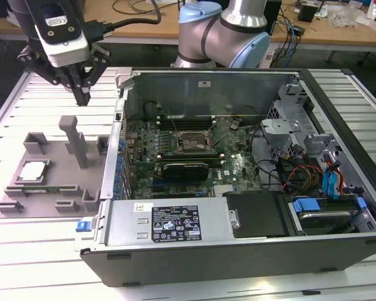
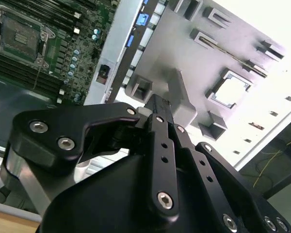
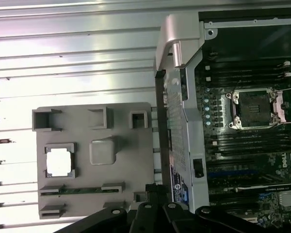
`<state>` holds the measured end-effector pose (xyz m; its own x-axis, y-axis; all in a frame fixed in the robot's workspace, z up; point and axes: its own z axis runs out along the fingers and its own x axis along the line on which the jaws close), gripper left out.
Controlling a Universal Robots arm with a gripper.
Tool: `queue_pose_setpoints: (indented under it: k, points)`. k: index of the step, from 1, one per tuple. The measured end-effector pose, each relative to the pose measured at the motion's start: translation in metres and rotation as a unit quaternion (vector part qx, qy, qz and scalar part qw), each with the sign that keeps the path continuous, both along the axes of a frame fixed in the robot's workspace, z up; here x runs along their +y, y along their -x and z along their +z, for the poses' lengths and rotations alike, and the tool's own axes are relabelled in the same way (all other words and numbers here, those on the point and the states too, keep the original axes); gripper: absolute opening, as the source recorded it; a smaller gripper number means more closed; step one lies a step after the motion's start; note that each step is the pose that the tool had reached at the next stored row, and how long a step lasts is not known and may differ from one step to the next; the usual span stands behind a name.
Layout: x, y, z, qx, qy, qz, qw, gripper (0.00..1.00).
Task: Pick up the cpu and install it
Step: 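Reach for the cpu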
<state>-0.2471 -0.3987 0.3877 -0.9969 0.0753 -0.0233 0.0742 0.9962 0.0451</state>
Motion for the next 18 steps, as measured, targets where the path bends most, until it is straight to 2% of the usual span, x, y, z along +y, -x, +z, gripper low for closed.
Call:
queue_pose_setpoints:
  k: [7,18]
  points:
    - [0.0001,0.0127,-0.0032,0.0,0.0,0.0,1.0,0.11]
    - [0.0,0.0239,-0.0056,0.0,0.0,0.0,1.0,0.11]
